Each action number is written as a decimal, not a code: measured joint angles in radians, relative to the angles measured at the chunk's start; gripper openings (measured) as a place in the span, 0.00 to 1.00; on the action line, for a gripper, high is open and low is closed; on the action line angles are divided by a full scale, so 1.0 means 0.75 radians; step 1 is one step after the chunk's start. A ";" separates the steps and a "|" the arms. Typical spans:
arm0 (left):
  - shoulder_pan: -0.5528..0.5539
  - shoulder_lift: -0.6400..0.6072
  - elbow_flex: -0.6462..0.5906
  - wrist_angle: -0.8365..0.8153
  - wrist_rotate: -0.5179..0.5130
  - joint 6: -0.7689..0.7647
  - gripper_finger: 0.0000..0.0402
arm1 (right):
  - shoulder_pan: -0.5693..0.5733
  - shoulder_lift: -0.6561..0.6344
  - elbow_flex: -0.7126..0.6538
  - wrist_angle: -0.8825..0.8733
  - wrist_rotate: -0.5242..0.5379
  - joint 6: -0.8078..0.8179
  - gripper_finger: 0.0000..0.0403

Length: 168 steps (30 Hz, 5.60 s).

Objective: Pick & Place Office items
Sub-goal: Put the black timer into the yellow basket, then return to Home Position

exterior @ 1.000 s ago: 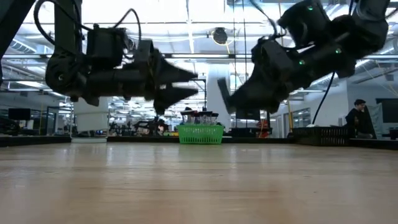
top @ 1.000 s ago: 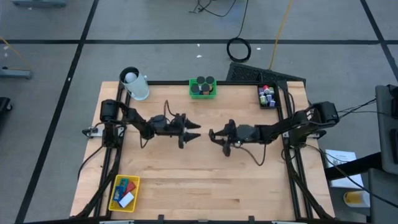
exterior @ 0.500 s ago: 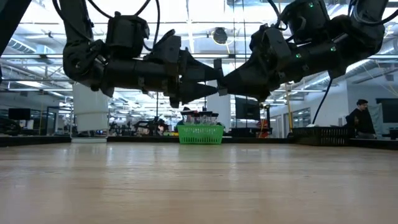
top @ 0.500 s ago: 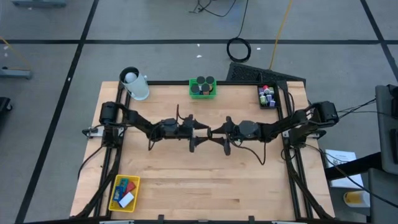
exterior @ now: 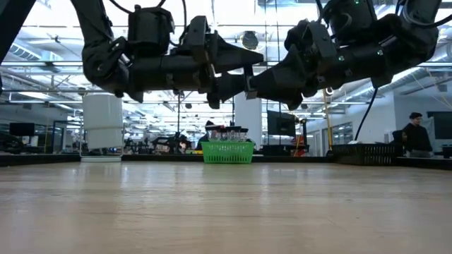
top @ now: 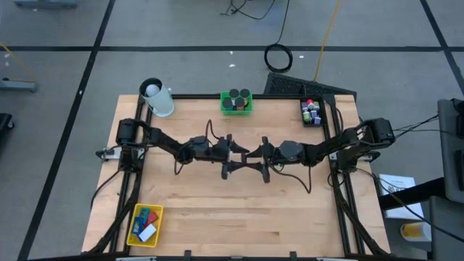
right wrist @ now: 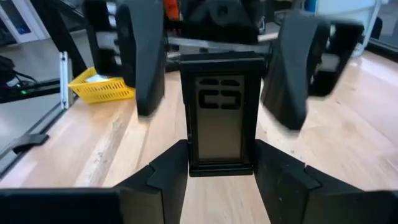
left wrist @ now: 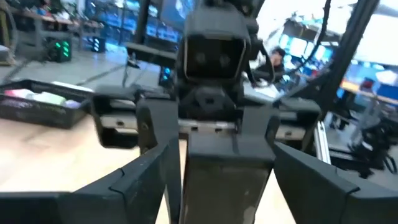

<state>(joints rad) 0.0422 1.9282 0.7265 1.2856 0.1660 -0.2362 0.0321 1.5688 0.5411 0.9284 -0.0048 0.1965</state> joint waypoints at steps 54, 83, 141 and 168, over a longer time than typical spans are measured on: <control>-0.354 -0.982 0.076 -2.179 -0.219 -0.643 0.38 | 0.143 -0.898 -0.682 -0.316 0.665 -0.102 0.04; -1.277 -0.833 0.267 -2.868 -0.241 -2.132 0.38 | 0.160 -0.904 -0.686 -0.215 0.455 -0.209 0.00; -1.323 -0.770 0.267 -3.119 -0.102 -2.514 0.67 | 0.160 -0.903 -0.687 -0.205 0.456 -0.208 0.00; -1.305 -0.671 0.277 -3.144 -0.087 -2.410 0.09 | 0.160 -0.903 -0.687 -0.216 0.456 -0.207 0.00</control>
<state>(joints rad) -0.9363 1.4250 0.9343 -1.0724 0.1004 -2.0440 0.1524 0.8913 0.0261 0.7666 0.3374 0.0410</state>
